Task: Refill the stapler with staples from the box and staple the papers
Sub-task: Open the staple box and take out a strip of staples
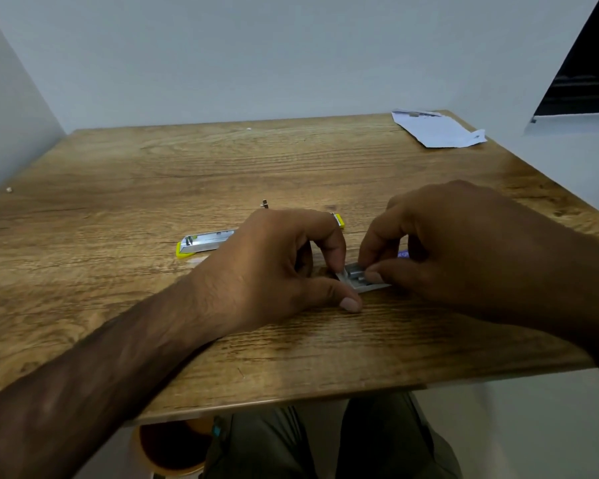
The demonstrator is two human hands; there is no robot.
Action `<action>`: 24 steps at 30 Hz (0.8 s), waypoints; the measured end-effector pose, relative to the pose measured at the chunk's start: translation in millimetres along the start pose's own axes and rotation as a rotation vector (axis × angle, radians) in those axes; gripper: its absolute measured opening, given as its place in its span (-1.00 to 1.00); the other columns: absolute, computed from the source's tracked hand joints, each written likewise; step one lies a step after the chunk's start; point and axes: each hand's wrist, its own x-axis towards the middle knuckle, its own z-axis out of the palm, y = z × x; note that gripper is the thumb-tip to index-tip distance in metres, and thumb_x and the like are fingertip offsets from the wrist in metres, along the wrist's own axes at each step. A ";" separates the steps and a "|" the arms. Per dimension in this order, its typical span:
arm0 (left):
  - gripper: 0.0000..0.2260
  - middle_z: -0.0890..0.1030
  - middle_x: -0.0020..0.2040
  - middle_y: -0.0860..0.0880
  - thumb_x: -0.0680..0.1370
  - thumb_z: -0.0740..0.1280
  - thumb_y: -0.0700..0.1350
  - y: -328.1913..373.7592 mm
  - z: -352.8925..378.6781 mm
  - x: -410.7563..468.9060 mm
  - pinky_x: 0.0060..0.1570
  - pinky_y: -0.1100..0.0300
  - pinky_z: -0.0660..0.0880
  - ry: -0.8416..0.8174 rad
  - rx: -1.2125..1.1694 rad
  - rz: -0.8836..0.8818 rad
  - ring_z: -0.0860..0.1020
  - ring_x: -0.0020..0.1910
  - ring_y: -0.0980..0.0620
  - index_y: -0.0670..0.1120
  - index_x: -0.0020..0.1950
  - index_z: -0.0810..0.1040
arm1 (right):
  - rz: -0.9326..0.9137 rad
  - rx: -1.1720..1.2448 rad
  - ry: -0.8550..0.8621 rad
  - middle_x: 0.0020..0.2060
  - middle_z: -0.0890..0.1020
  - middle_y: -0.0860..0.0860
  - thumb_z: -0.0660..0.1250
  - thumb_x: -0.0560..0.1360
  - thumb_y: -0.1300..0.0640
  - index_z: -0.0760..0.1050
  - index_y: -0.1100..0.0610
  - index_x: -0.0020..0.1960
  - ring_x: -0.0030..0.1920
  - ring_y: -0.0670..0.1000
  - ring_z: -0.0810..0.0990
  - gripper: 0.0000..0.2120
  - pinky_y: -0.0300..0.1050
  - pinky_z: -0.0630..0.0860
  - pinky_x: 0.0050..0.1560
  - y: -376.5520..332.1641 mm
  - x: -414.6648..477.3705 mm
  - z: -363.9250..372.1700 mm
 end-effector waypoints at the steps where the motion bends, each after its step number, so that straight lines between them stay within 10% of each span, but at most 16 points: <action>1: -0.69 0.46 -0.52 0.11 0.25 0.65 0.05 0.4 -0.3 -0.1 -0.46 0.36 0.32 0.000 0.008 0.000 0.41 -0.53 0.17 -0.03 -0.19 0.62 | 0.004 0.000 -0.001 -0.30 0.59 -0.27 0.45 0.44 -0.11 0.66 -0.22 -0.09 -0.26 -0.27 0.47 -0.94 -0.37 0.32 -0.27 -0.7 -0.2 -0.2; 17: -0.70 0.47 -0.50 0.13 0.23 0.66 0.07 -0.4 1.1 0.4 -0.44 0.30 0.35 0.023 0.040 -0.010 0.43 -0.51 0.19 0.03 -0.22 0.61 | 0.033 -0.167 -0.065 -0.13 0.61 -0.16 0.35 0.46 -0.23 0.61 -0.24 0.00 -0.10 -0.03 0.56 -0.84 -0.07 0.55 -0.09 -21.5 1.3 -1.7; 24: -0.70 0.56 -0.45 0.10 0.22 0.68 0.03 1.1 1.3 0.2 -0.42 0.27 0.38 0.031 0.019 -0.032 0.44 -0.49 0.20 0.02 -0.25 0.60 | -0.018 -0.334 -0.006 -0.42 0.50 -0.12 0.06 0.19 -0.33 0.40 -0.15 -0.34 -0.36 0.07 0.53 -0.70 0.06 0.61 -0.19 -21.4 10.4 7.6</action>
